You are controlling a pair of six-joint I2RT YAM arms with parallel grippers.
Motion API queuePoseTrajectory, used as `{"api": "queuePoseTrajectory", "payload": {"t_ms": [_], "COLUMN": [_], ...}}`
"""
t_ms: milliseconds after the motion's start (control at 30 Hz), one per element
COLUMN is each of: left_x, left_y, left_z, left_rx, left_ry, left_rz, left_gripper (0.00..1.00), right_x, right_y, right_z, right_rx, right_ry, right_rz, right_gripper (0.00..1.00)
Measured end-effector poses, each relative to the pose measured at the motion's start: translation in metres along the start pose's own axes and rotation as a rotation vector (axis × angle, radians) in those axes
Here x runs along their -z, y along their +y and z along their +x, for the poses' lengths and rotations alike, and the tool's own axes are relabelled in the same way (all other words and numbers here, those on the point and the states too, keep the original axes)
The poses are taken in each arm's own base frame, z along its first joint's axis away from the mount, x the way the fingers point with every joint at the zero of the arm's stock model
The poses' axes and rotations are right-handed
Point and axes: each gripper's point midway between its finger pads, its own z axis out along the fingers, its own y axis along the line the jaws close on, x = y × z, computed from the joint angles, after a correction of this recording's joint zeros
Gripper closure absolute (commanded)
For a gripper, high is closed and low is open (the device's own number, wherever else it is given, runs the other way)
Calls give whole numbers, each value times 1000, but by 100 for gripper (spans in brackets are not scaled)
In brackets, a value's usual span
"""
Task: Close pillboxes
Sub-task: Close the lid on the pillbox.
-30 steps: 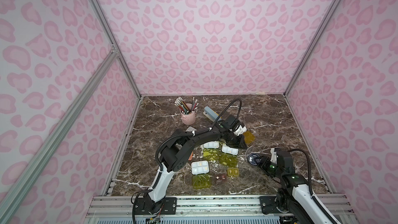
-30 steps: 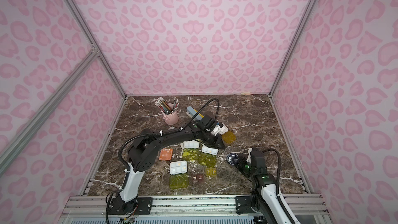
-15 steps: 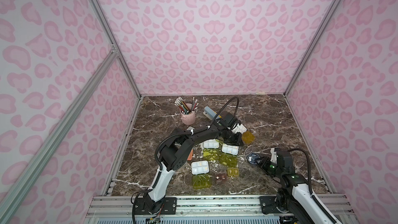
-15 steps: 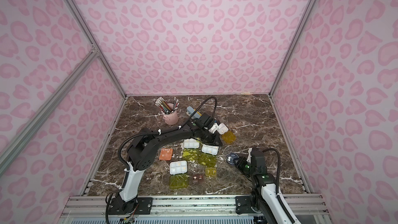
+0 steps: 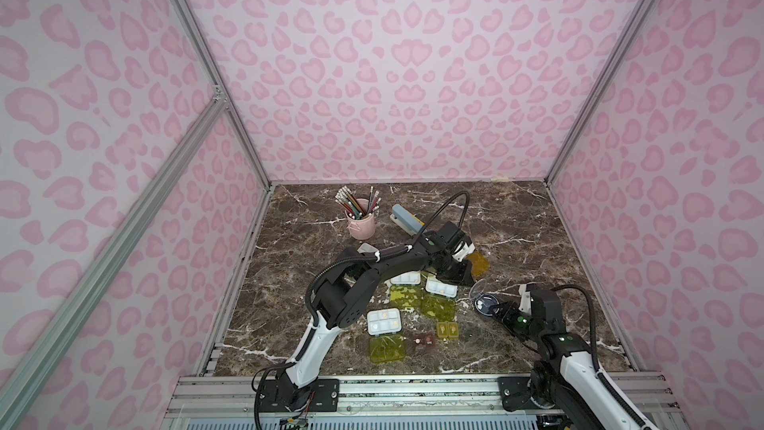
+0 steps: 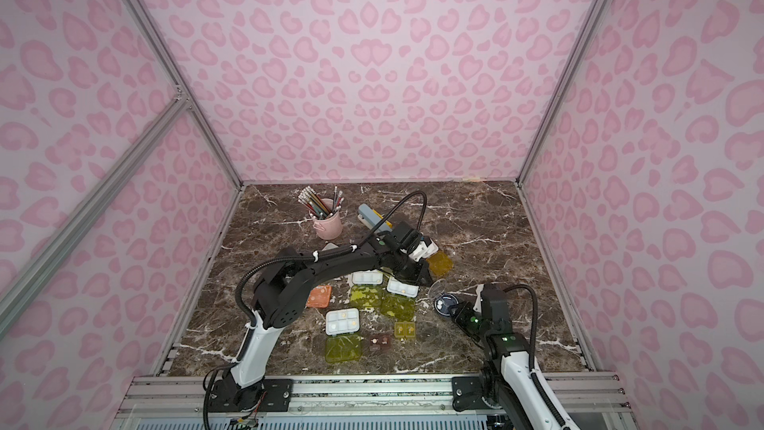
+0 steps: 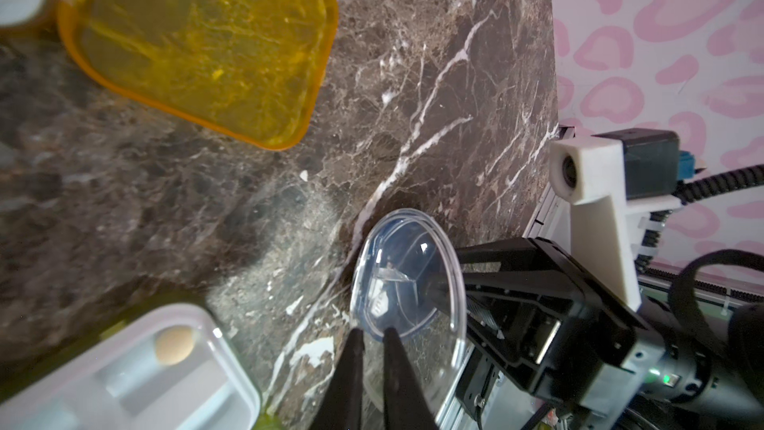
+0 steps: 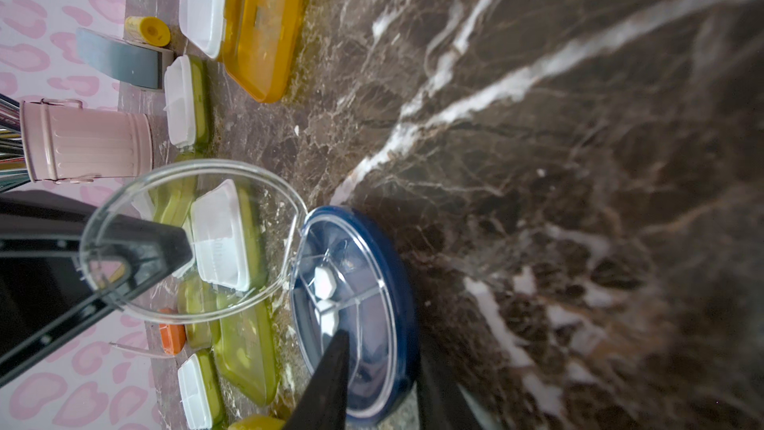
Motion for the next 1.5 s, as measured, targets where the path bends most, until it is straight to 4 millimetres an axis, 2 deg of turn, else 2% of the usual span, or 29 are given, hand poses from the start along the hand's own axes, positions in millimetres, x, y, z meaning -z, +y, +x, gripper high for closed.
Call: {"api": "queuePoseTrajectory", "payload": {"t_ms": [467,933,1067,1267,1500], "left_x": [5,12,5,-12,-21], "left_y": [-11,-25,-33,-31,-30], "left_z": [10,2,4,15,22], "left_rx": [-33,-52,-60,-50,-42], "left_ry": [12,-8,2,41,62], "left_rz": [-34,-20,-13,-19,-17], "left_gripper": [85,86,86,87,87], "right_x": [-1,-1,-1,0,0], "right_y": [-2,-2,-2,-1,-2], "right_z": [1,1,1,0,0], "right_rx": [4,5,5,7,7], "right_ry": [8,5,5,0,-3], "right_rz": [8,7,8,3,6], "right_gripper": [78,85,85,85,84]}}
